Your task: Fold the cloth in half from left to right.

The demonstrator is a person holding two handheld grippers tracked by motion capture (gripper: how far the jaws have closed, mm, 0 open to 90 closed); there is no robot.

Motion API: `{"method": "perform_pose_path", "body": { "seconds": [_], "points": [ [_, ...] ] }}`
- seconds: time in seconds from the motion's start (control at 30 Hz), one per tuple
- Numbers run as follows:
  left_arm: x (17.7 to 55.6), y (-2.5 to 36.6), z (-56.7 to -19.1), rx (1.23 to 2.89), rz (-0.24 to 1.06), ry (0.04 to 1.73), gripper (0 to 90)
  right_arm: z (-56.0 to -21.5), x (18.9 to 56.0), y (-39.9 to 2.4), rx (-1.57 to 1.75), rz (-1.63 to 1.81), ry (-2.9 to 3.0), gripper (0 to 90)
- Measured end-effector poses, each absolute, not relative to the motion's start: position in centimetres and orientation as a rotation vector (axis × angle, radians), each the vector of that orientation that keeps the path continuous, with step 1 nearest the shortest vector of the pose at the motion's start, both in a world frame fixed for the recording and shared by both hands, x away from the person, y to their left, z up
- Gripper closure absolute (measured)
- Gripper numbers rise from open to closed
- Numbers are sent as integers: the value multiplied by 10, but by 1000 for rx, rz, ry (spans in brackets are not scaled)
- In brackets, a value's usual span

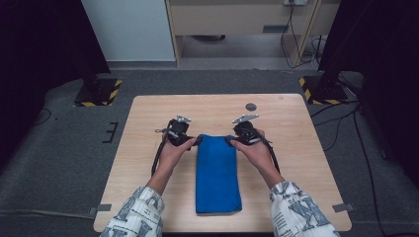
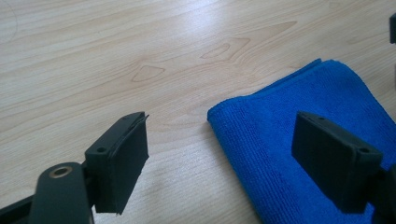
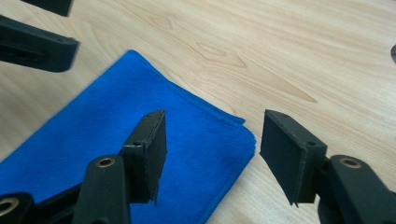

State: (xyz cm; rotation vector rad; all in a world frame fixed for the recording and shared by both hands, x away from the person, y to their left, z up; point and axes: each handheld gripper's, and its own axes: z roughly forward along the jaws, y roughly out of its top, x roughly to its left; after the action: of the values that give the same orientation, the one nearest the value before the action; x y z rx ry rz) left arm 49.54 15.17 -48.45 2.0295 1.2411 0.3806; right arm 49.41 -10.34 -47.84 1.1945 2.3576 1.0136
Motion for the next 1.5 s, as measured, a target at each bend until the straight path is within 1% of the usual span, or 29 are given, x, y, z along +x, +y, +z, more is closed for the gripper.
{"method": "perform_pose_path", "body": {
  "seconds": [0.2, 0.47, 0.87, 1.1, 1.23, 1.43, 1.5],
  "points": [
    [498, 149, -489, 2058, 362, 1231, 226, -485, 505, -101, 1184, 962, 2383, 449],
    [501, 148, -495, 2055, 356, 1239, 282, -495, 515, -99, 1218, 909, 2392, 467],
    [506, 138, -514, 2082, 317, 1227, 296, -512, 525, -90, 1265, 909, 2400, 427],
    [507, 138, -523, 2094, 321, 1239, 309, -518, 528, -91, 1291, 905, 2409, 429],
    [506, 135, -523, 2112, 345, 1224, 329, -520, 530, -92, 1313, 903, 2403, 429],
    [506, 135, -524, 2116, 368, 1212, 403, -522, 532, -91, 1305, 903, 2401, 438],
    [506, 134, -524, 2119, 372, 1203, 434, -522, 532, -90, 1299, 902, 2403, 461]
  ]
}}
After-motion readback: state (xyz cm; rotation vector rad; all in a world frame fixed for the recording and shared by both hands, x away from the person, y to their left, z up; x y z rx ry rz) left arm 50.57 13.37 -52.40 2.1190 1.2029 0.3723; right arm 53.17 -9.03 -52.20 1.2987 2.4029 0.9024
